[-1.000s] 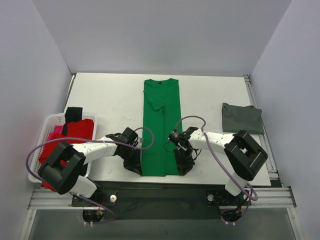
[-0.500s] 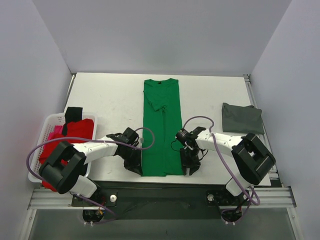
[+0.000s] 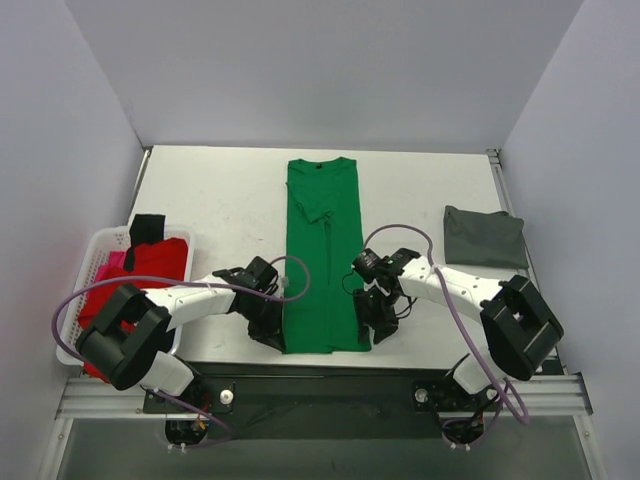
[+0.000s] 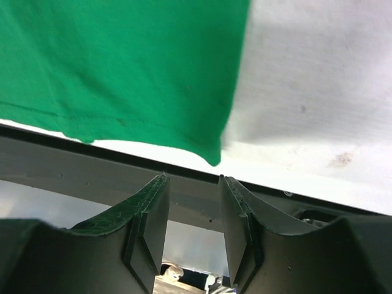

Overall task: Fold and stack the t-shirts
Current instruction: Grab the bottom of the folded rectangular tshirt with both arms

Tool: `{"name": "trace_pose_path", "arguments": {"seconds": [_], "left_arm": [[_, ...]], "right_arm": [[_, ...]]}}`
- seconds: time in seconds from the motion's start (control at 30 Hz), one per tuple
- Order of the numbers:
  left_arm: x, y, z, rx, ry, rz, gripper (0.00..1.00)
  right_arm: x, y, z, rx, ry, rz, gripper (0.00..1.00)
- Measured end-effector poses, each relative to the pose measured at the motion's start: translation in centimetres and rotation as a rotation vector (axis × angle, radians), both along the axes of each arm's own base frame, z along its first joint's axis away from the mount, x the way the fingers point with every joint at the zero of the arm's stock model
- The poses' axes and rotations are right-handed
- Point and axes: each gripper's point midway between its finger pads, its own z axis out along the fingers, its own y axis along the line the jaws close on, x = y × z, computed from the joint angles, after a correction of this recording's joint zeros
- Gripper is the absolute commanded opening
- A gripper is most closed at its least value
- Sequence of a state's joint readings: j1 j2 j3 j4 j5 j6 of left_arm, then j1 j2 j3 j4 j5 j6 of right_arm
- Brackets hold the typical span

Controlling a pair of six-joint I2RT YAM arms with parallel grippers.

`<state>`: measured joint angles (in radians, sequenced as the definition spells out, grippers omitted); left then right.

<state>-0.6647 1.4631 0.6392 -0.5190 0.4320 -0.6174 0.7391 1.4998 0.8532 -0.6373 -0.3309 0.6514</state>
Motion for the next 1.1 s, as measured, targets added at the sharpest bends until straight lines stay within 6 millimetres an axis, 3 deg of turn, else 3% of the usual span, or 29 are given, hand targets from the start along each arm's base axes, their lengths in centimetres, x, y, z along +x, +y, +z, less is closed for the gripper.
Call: {"name": "trace_pose_path", "arguments": {"seconds": [0.2, 0.43, 0.7, 0.9, 1.1], "left_arm": [[-0.1, 0.0, 0.0, 0.0, 0.0, -0.003, 0.01], [-0.2, -0.1, 0.0, 0.001, 0.001, -0.008, 0.01], [-0.2, -0.1, 0.0, 0.003, 0.004, -0.005, 0.0], [-0.2, -0.1, 0.0, 0.004, 0.007, -0.002, 0.0], [-0.3, -0.1, -0.1, 0.007, 0.01, 0.003, 0.0]], "right_arm": [[0.5, 0.6, -1.3, -0.02, 0.032, 0.019, 0.37], [0.0, 0.1, -2.5, -0.054, 0.069, 0.028, 0.25], [-0.9, -0.8, -3.1, -0.076, 0.097, 0.025, 0.22], [-0.9, -0.7, -3.1, -0.066, 0.101, 0.021, 0.02], [-1.0, -0.7, -3.1, -0.057, 0.114, 0.01, 0.0]]}}
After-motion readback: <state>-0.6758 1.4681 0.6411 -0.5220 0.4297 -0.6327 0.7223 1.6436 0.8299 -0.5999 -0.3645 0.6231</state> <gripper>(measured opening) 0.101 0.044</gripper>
